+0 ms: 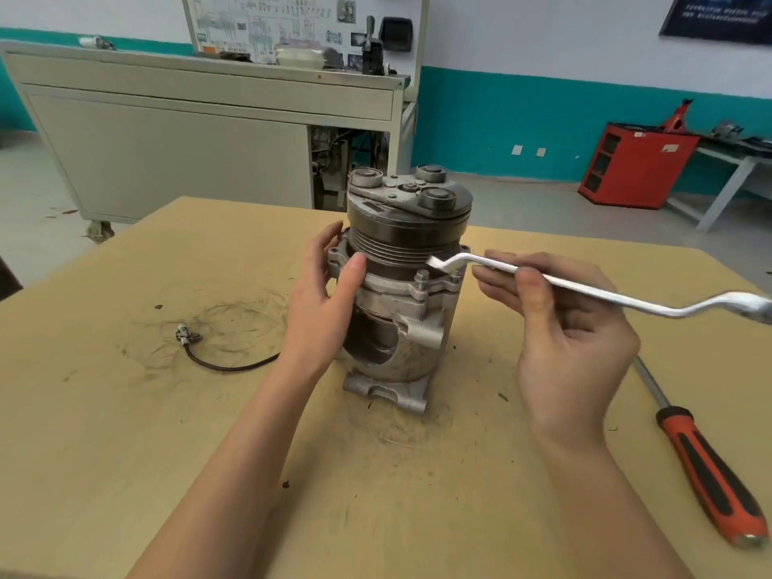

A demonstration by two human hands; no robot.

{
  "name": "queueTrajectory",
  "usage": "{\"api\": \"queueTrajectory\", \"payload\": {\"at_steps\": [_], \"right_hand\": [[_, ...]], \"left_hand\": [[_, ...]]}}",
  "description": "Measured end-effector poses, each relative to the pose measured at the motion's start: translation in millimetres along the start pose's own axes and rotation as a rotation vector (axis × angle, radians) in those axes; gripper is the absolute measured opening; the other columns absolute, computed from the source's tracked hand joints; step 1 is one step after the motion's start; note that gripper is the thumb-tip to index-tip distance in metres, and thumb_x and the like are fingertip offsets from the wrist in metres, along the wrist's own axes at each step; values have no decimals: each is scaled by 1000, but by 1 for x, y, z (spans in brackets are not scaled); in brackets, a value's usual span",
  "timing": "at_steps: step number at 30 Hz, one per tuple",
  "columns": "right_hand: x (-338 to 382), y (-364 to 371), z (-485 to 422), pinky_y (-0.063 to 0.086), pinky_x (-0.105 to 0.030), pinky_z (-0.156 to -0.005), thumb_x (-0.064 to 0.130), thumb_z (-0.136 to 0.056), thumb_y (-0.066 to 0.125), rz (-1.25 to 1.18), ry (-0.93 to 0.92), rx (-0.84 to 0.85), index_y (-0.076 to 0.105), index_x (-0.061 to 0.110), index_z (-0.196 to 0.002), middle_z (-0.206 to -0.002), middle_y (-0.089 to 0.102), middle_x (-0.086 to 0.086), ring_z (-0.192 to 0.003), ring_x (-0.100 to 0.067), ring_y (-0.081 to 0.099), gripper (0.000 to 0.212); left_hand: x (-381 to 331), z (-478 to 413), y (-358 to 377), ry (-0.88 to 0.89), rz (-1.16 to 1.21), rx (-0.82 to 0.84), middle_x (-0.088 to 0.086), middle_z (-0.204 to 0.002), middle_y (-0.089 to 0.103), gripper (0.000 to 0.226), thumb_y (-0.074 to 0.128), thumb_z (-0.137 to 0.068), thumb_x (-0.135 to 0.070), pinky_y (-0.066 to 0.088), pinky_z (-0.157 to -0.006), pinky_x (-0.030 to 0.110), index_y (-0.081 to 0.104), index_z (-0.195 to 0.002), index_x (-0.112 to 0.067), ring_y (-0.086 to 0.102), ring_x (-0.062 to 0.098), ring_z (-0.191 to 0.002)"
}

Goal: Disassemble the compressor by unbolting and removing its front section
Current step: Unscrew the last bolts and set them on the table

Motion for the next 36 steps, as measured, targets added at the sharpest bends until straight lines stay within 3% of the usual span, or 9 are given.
{"api": "queueTrajectory", "payload": {"at_steps": [6,14,17,19,22,26,28,33,36], "right_hand": [[8,12,10,56,-49,-77,19,-93,57,129,-96,71,63,6,-103,-100,68,-6,-93,-26,69,18],[5,26,18,53,-46,-83,15,-95,50,198,-116,214,56,9,-108,-104,63,-3,-101,-24,64,15],[3,26,17,54,-38,-84,9,-94,48,142,-91,199,56,11,-101,-102,62,-5,-98,-24,66,10],[-7,21,13,54,-34,-83,5,-95,45,4,22,155,53,11,-98,-104,62,-11,-94,-23,67,10],[-40,14,3,54,-33,-80,5,-96,39,-268,334,108,48,7,-97,-98,67,-15,-89,-28,69,9],[-67,17,-5,54,-25,-71,5,-98,33,-492,642,134,47,7,-94,-93,71,-18,-83,-26,70,14],[-63,12,-10,54,-24,-71,7,-98,35,-477,590,95,50,5,-93,-94,71,-18,-83,-24,71,16],[-3,0,-12,57,-30,-75,7,-96,49,-54,31,43,61,5,-102,-97,71,-11,-87,-25,71,14],[14,17,3,57,-37,-78,10,-95,52,80,-121,141,62,0,-104,-99,69,-12,-94,-24,69,17]], "left_hand": [[0,-1,0,29,10,-14,-15,-127,56,53,44,-81,-62,44,-95,14,40,-131,-43,52,-5,-116],[0,-1,-1,54,4,-19,-11,-127,56,54,43,-83,-60,43,-92,9,41,-133,-40,52,-5,-115],[-1,-1,-1,57,1,-25,-12,-125,56,51,42,-83,-60,41,-91,6,41,-130,-41,51,-6,-114],[-2,-1,-1,56,0,-27,-18,-122,56,51,42,-83,-61,40,-89,4,41,-130,-42,51,-9,-114],[-2,0,-1,60,5,-26,-23,-120,55,52,42,-84,-60,40,-88,4,41,-131,-40,51,-11,-112],[-2,-1,-1,62,15,-30,-17,-123,56,56,43,-83,-60,41,-91,7,42,-134,-36,51,-8,-114],[-2,0,-1,57,12,-27,-17,-124,56,57,42,-83,-61,40,-90,6,42,-135,-36,51,-8,-114],[-1,0,0,32,3,-19,-11,-130,56,62,41,-82,-62,41,-94,9,41,-138,-35,50,-5,-118],[-2,1,0,28,1,-20,-5,-134,55,64,42,-82,-62,42,-106,30,40,-139,-33,50,4,-124]]}}
Point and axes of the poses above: each hand's wrist, its own z-axis away from the middle knuckle, its own y-axis out of the palm, x = y × z, the point moved 10 cm from there along -z, towards the middle knuckle
